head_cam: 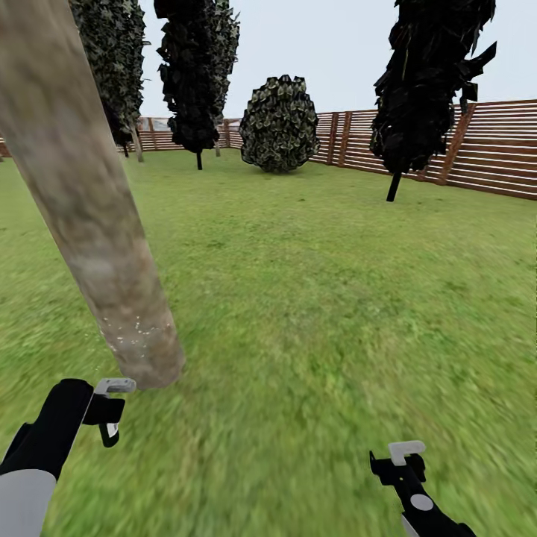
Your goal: In the garden, pick up the pesticide atomizer on the floor and spray pesticide onto both trees until each tree trunk is fully covered.
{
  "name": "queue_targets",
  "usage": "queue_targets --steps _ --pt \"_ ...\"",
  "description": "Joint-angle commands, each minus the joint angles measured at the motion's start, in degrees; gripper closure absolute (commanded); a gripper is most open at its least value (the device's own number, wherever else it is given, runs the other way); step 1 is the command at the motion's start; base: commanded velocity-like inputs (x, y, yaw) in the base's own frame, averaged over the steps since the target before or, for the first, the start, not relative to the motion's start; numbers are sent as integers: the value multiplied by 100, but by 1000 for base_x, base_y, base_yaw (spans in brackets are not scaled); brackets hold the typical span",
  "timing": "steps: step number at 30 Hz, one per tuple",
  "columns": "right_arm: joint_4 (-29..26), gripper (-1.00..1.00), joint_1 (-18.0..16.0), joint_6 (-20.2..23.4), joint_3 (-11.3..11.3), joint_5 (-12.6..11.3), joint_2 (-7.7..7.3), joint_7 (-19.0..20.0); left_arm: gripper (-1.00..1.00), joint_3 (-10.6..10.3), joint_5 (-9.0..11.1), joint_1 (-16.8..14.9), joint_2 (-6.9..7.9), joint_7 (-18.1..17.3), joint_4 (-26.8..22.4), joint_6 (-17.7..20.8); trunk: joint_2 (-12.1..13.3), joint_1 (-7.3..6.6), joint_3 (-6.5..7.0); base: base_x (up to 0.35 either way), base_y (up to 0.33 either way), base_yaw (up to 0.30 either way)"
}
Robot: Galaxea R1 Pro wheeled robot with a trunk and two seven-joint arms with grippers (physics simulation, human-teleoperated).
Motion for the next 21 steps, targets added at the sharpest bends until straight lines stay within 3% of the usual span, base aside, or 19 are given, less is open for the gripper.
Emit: queue_targets --steps 1,5,9,11,21 --pt "5 -100 -3 1 47 40 -3 -59 100 15 -20 -4 6 58 109 22 -2 -1 -5 2 -274 112" --pt "5 -100 -4 1 47 40 -3 -59 100 28 -5 -4 -1 108 165 -151 -2 -1 -5 51 -273 235" --pt "5 -100 -2 1 47 40 -3 -59 100 417 -12 -11 -23 116 168 -240 -2 -1 -5 186 -234 275" --pt "5 -100 -3 1 47 40 -3 -59 100 492 -17 -12 -30 117 168 -248 -2 -1 -5 216 -214 277" --pt "5 -100 -2 1 47 40 -3 -59 100 456 -48 -12 -49 132 177 -253 -2 -1 -5 122 -240 277"
